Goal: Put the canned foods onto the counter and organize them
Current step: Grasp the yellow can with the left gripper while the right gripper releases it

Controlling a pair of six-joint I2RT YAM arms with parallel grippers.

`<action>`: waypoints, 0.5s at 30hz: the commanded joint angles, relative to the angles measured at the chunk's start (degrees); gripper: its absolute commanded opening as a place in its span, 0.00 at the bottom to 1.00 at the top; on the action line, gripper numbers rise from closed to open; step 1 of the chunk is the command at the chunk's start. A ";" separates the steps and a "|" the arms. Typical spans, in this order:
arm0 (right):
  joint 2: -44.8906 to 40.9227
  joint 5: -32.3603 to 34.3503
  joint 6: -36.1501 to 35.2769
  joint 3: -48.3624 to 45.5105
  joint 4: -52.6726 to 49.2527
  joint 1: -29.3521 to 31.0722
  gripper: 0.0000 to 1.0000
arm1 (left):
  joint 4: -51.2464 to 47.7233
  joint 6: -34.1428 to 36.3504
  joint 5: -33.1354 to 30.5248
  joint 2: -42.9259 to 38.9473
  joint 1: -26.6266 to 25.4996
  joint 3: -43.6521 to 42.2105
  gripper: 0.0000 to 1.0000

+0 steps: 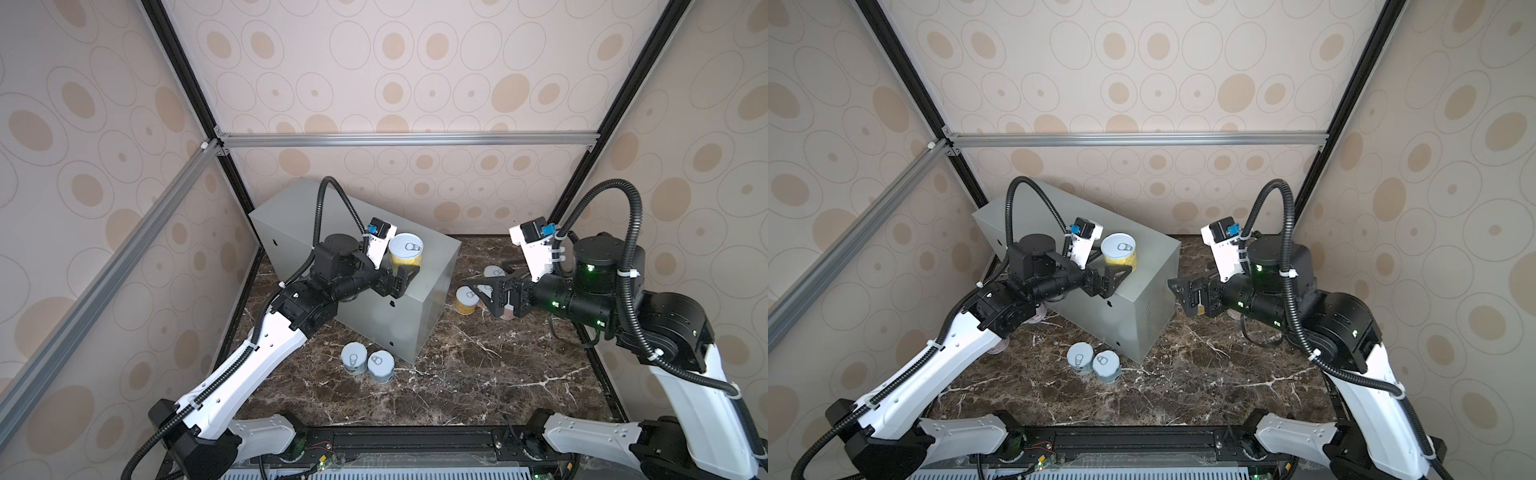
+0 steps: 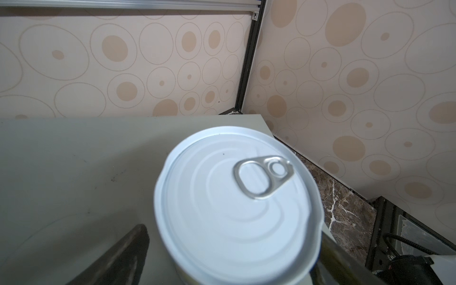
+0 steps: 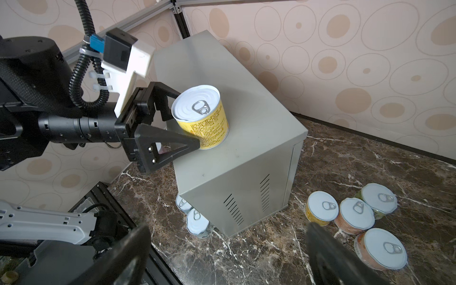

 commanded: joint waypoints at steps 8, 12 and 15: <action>-2.46 0.38 -0.37 -1.70 0.20 -0.11 1.00 | 5.93 0.60 -4.32 2.61 -1.87 4.05 0.86; -3.29 0.46 -0.66 -2.34 0.11 -0.10 1.00 | 6.90 0.34 -5.17 3.77 -2.47 4.27 0.80; -3.78 0.46 -0.67 -2.97 0.11 -0.14 1.00 | 7.71 0.18 -6.17 4.08 -2.82 4.20 0.70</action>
